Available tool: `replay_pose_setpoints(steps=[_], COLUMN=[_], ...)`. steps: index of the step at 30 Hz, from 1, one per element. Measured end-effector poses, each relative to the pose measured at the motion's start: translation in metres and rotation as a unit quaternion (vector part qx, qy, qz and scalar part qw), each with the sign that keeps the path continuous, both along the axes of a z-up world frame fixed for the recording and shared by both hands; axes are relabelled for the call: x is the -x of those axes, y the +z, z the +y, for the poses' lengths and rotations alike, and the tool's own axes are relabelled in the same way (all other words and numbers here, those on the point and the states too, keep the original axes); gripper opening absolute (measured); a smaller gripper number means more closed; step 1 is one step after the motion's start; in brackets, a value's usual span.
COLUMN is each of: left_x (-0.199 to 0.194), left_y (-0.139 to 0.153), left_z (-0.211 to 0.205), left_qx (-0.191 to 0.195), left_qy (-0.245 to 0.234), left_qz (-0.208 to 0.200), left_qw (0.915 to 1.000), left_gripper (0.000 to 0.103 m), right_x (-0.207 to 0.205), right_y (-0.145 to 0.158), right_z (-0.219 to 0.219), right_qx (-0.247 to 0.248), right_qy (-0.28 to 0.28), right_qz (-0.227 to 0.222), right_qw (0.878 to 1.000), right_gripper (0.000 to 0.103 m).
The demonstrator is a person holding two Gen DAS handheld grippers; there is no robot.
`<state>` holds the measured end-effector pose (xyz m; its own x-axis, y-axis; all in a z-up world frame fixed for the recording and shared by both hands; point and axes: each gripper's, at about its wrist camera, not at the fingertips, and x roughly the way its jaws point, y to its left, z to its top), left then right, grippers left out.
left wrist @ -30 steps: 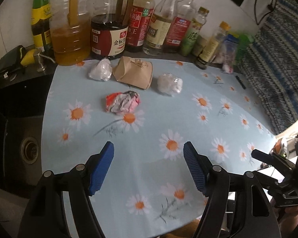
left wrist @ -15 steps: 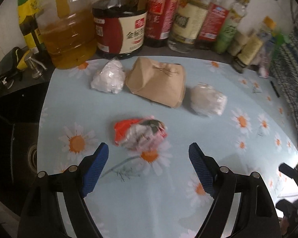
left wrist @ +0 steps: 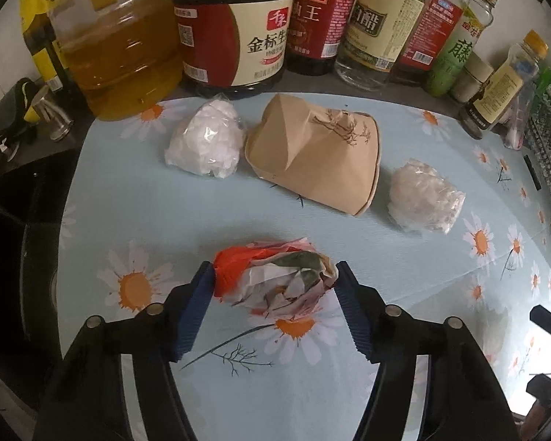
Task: Collect trash
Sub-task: 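Grasp the red foil wrapper with the left tool while the right tool grasps the tissue bundle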
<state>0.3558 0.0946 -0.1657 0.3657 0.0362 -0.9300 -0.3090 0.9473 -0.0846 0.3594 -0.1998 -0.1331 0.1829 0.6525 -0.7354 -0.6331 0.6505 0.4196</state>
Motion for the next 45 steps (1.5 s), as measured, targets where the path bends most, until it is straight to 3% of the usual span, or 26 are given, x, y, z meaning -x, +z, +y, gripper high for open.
replay_pose_setpoints(steps=[12, 18, 24, 33, 39, 43, 45], left_x=[0.004, 0.039, 0.08, 0.141, 0.174, 0.191, 0.197], left_y=[0.01, 0.03, 0.045, 0.057, 0.055, 0.048, 0.048], left_z=[-0.008, -0.01, -0.016, -0.02, -0.03, -0.037, -0.041], left_qx=[-0.008, 0.006, 0.021, 0.034, 0.046, 0.054, 0.062], left_qy=[-0.004, 0.008, 0.031, 0.104, 0.15, 0.172, 0.175], left_qz=[-0.017, -0.04, -0.051, -0.05, -0.054, -0.04, -0.038], left_qw=[0.9998, 0.9992, 0.998, 0.9927, 0.9861, 0.9829, 0.9818], left_gripper=[0.058, 0.058, 0.058, 0.058, 0.058, 0.058, 0.058], right_x=[-0.005, -0.026, -0.054, -0.072, -0.09, -0.098, -0.098], right_y=[0.004, 0.011, 0.013, -0.003, -0.018, -0.027, -0.035], right_z=[0.005, 0.024, 0.068, 0.131, 0.156, 0.167, 0.173], right_qx=[0.005, 0.013, 0.037, 0.072, 0.095, 0.099, 0.112], right_qy=[-0.002, 0.011, 0.056, 0.133, 0.157, 0.167, 0.171], right_qz=[-0.012, -0.033, -0.031, -0.054, -0.059, -0.053, -0.051], right_qw=[1.0, 0.999, 0.997, 0.987, 0.981, 0.98, 0.977], right_gripper=[0.09, 0.09, 0.09, 0.089, 0.083, 0.075, 0.066])
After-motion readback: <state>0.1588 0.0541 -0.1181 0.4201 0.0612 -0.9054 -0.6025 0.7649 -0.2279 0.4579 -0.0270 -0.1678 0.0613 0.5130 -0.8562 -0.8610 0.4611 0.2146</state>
